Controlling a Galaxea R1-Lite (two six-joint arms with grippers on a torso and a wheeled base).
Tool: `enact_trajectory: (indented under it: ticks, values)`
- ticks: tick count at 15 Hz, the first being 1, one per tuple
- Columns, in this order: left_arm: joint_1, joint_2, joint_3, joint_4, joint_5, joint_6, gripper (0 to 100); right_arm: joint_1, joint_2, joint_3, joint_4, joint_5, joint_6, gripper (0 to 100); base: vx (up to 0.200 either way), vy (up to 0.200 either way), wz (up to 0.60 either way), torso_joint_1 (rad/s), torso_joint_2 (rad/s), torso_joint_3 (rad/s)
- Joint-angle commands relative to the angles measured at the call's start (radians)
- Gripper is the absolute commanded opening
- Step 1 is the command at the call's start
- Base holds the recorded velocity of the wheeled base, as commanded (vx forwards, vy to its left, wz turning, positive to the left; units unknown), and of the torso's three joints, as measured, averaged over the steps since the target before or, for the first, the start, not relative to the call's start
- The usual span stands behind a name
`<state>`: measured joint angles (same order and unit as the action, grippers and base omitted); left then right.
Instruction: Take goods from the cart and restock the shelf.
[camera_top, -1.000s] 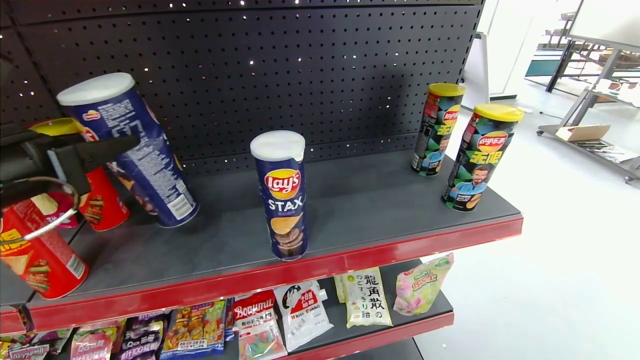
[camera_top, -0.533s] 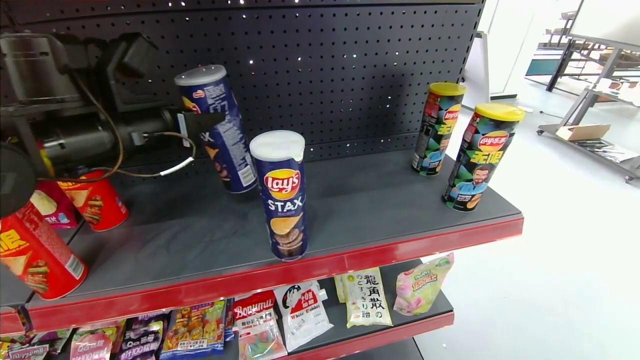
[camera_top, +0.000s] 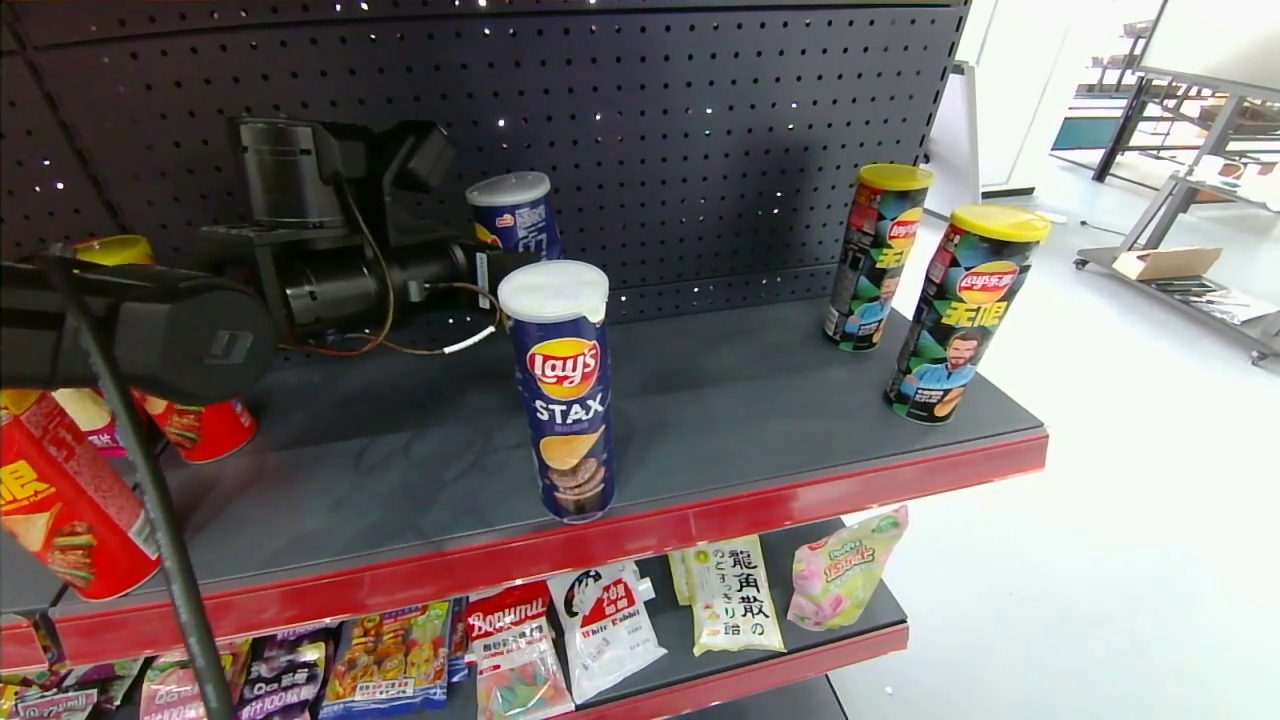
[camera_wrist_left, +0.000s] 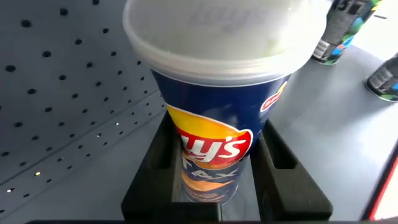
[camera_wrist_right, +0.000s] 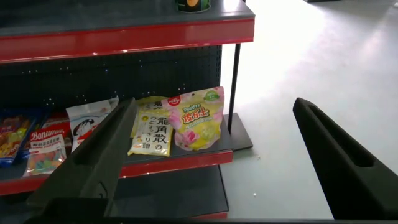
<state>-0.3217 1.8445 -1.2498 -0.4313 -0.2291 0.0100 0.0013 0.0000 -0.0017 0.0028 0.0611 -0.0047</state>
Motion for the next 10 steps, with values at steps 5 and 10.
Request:
enact_trajectory:
  ticks: [5,10]
  values:
    - [-0.020,0.045,0.003,-0.075,0.001,0.002,0,0.000,0.000,0.000,0.000,0.000,-0.001,100,0.000,0.000,0.00,0.000,0.00,0.000]
    - [-0.023,0.055,0.009,-0.090,-0.001,0.010,0,0.000,0.000,0.000,0.000,0.000,-0.001,100,0.000,0.000,0.00,0.000,0.00,0.000]
